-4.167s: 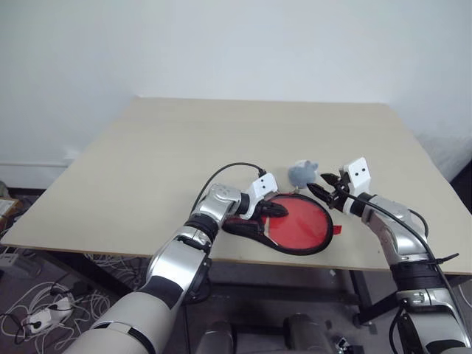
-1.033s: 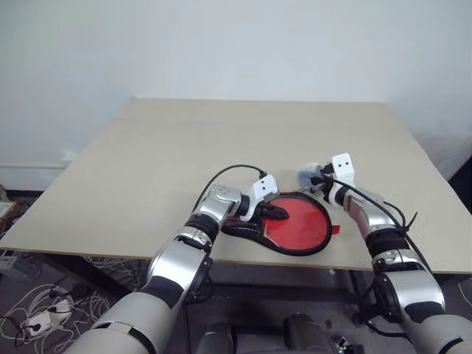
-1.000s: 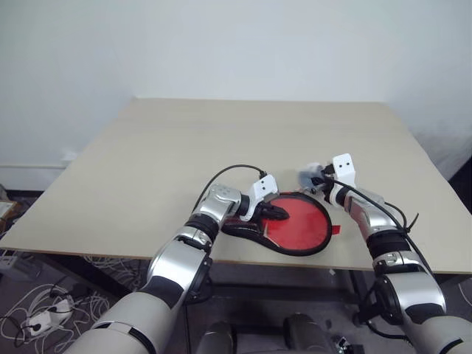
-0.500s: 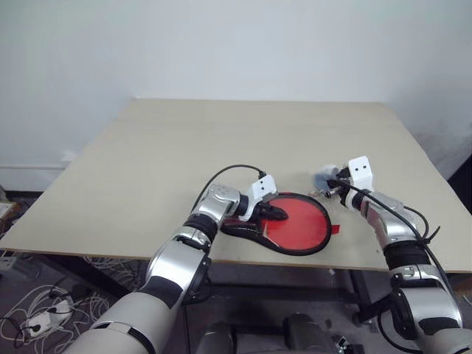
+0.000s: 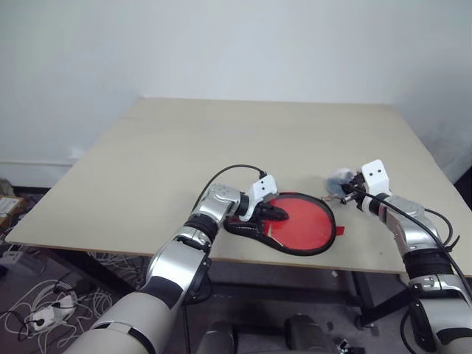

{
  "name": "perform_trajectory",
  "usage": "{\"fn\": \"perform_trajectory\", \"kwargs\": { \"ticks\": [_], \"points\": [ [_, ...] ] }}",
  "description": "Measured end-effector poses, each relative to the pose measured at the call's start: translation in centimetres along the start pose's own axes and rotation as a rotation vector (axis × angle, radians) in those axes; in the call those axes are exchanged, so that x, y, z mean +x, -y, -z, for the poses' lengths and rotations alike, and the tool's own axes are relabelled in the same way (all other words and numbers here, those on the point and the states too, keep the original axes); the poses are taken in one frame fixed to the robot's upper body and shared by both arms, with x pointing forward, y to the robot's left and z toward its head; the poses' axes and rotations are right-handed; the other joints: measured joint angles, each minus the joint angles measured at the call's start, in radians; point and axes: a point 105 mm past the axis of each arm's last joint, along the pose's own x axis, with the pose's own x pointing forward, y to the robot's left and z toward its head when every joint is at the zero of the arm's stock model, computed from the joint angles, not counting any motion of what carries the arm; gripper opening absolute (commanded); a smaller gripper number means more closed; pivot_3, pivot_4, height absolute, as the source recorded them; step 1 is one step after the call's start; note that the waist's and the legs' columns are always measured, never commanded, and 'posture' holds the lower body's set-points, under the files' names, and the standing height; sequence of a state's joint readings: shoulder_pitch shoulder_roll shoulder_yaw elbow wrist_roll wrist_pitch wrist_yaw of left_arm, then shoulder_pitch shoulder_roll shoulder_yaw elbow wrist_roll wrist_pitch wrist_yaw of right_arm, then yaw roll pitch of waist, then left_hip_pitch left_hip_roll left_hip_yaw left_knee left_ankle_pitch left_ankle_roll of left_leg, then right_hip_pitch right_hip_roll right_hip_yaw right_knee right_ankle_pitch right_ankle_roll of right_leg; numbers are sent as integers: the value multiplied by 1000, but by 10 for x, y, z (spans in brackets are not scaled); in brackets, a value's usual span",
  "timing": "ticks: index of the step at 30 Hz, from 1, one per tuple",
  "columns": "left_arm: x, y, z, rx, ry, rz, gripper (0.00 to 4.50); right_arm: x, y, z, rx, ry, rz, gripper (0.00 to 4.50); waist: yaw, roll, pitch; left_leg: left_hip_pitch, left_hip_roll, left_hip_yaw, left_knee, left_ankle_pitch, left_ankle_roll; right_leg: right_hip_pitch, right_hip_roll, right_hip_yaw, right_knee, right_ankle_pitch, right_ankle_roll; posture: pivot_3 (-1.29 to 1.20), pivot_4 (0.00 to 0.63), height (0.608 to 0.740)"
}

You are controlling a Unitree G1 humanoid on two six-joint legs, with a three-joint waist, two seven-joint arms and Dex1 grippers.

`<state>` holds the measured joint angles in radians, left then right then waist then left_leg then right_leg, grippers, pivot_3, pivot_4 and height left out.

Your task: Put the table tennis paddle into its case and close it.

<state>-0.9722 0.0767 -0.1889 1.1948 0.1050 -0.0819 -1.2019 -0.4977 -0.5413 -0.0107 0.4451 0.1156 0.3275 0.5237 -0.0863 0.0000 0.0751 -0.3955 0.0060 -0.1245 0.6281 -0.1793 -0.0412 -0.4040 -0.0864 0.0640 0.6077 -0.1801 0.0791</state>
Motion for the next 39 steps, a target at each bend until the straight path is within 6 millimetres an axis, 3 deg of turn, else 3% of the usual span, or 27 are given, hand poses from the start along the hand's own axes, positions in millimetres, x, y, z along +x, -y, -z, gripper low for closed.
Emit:
{"fn": "perform_trajectory", "kwargs": {
  "ticks": [21, 39],
  "points": [
    [1, 0, -1, 2, 3, 0, 149, -39, 7, 14, -204, -78, -169, 99, 12, -1, 0, 0, 0, 1, 0, -1, -1, 0, 0, 0, -1, 0, 1, 0, 0, 740],
    [2, 0, -1, 4, 3, -8, 149, -67, -3, 24, -322, -122, -339, 99, 13, -2, 1, 0, 0, 1, 1, -3, -4, 0, -1, 0, -1, -1, 1, 0, 0, 740]
  ]
}}
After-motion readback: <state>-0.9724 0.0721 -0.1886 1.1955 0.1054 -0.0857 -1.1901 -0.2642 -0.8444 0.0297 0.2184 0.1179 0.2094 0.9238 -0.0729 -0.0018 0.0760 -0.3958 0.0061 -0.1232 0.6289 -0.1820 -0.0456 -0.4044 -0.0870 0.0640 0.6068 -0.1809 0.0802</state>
